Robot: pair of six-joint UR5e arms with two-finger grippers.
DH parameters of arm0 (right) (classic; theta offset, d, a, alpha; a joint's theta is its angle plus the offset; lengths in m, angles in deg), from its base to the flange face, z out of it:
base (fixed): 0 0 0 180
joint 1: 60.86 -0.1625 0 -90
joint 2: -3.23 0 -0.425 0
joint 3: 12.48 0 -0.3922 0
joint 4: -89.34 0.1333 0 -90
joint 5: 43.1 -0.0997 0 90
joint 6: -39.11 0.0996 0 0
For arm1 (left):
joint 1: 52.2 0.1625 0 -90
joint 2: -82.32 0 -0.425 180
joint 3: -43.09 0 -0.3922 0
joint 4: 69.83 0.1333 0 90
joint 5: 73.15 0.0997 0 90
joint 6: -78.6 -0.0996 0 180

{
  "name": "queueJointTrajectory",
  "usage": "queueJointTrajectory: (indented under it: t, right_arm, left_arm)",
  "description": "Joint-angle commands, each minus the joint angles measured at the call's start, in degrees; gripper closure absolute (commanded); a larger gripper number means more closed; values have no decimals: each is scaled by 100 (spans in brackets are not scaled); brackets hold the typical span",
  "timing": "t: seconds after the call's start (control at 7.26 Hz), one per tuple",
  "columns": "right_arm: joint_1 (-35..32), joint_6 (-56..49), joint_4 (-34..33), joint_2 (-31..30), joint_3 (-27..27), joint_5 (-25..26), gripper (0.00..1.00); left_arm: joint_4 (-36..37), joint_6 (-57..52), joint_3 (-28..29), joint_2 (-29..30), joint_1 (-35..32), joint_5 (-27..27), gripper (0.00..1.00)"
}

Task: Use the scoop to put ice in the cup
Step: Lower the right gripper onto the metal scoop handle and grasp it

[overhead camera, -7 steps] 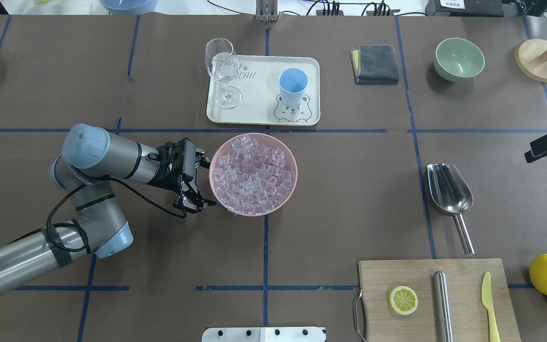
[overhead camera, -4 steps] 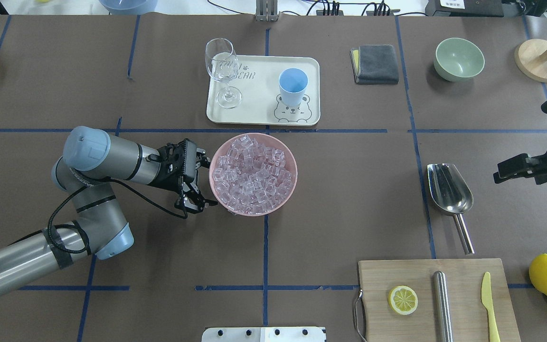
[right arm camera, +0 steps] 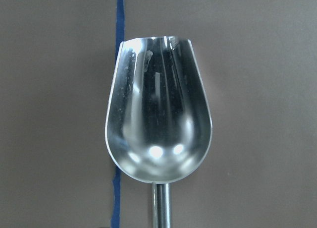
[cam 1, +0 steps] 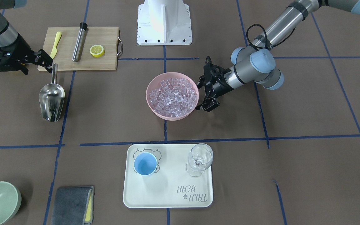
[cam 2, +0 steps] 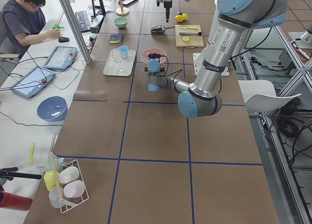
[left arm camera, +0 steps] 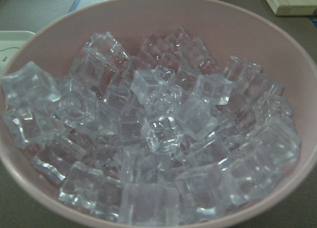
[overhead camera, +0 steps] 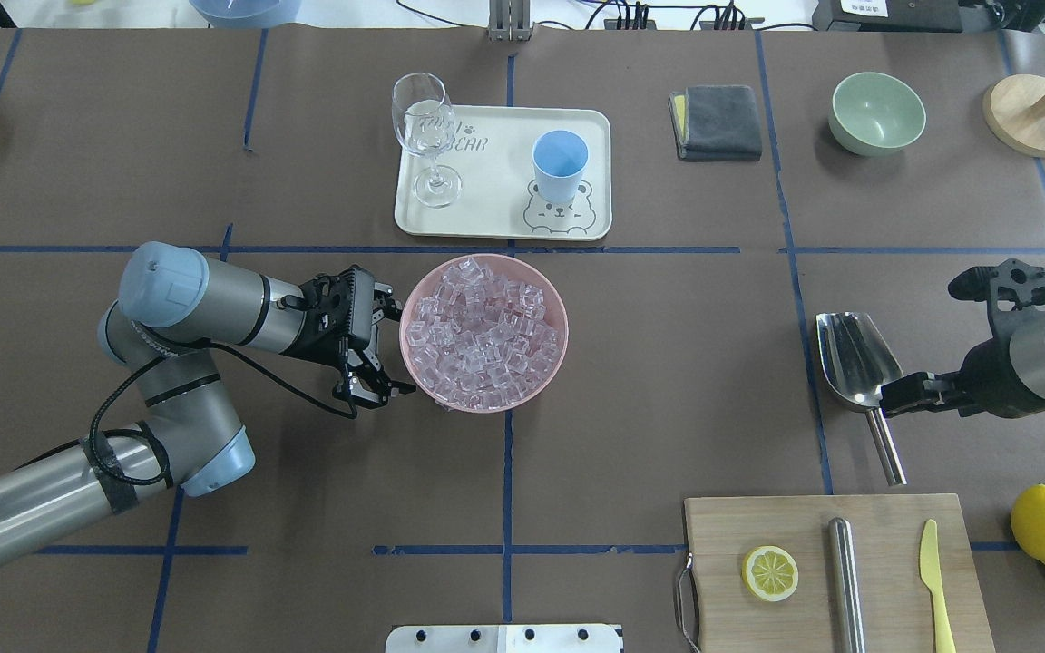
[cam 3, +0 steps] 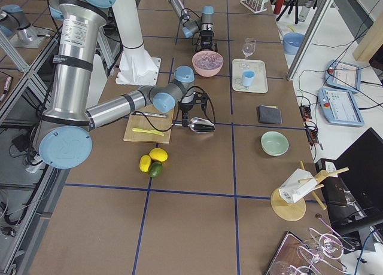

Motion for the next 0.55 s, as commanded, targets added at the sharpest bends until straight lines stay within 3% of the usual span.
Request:
queueJointTrajectory:
  t: [0.0,0.41]
  right_arm:
    - [350,147,-43,-2,-19,122,16]
    - [754,271,-44,24,-265,377,25]
  left_arm:
    - [-36,0,0,-10,0,0,0]
    - [-45,0,0,-10,0,0,0]
